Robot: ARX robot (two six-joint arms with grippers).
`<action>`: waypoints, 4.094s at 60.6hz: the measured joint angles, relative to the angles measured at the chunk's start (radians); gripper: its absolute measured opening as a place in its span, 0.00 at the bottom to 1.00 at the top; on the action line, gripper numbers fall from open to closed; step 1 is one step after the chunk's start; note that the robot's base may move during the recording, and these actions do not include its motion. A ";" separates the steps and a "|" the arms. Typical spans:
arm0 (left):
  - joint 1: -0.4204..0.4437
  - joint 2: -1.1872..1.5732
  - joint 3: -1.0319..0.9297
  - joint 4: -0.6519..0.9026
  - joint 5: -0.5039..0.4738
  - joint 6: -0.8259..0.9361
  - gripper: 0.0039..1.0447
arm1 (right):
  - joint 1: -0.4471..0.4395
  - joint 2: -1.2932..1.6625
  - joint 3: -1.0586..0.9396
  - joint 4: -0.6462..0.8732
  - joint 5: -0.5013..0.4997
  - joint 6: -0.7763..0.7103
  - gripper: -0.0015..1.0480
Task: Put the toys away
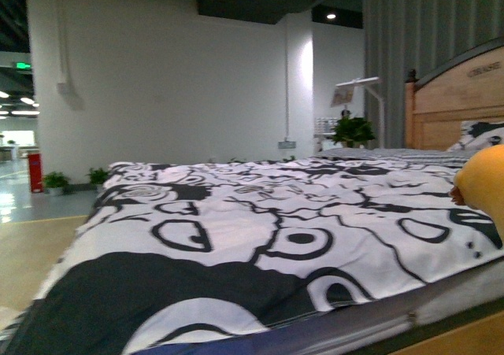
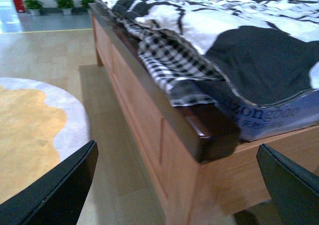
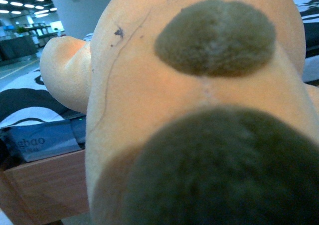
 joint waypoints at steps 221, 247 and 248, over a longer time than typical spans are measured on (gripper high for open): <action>0.000 0.000 0.000 0.000 0.001 0.000 0.95 | 0.001 -0.003 -0.003 0.001 -0.004 0.000 0.18; 0.000 0.000 0.000 0.000 0.000 0.000 0.95 | 0.001 -0.003 -0.003 0.001 -0.005 0.000 0.18; 0.000 0.000 0.000 0.000 0.000 0.000 0.95 | 0.001 -0.003 -0.003 0.001 -0.004 0.000 0.18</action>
